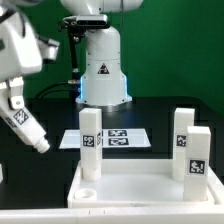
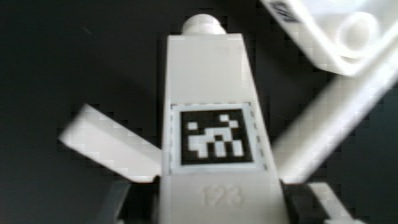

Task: Assemble desk

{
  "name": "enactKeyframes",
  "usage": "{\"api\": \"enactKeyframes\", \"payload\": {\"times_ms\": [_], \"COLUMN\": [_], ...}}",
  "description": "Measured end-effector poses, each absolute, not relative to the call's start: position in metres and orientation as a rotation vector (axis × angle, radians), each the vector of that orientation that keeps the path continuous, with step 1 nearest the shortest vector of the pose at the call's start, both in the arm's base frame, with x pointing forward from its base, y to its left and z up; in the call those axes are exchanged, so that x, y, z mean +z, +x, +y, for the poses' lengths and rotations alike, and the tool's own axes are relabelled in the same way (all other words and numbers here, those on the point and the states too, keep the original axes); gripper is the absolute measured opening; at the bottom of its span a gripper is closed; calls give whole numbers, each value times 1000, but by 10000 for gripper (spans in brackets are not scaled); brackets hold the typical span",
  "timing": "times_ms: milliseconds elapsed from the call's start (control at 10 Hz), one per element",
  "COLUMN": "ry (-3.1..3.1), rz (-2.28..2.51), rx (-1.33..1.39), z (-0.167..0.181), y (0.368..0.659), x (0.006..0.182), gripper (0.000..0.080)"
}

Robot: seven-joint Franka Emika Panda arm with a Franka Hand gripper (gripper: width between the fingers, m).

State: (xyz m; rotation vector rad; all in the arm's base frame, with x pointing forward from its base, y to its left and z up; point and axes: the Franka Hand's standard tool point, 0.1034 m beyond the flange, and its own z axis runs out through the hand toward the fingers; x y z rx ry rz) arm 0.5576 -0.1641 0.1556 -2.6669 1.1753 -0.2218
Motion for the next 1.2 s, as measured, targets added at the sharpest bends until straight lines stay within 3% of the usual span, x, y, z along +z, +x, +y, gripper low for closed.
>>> {"api": "enactKeyframes", "payload": {"times_ms": [200, 700, 900, 1200], "ry": [-2739, -2810, -2947, -2968], "rz": [1052, 1031, 703, 674], "rx": [-339, -871, -822, -798], "z": [-123, -115, -77, -82], "y": [598, 604, 610, 606], "x": [179, 177, 171, 167], "gripper": [285, 285, 285, 285]}}
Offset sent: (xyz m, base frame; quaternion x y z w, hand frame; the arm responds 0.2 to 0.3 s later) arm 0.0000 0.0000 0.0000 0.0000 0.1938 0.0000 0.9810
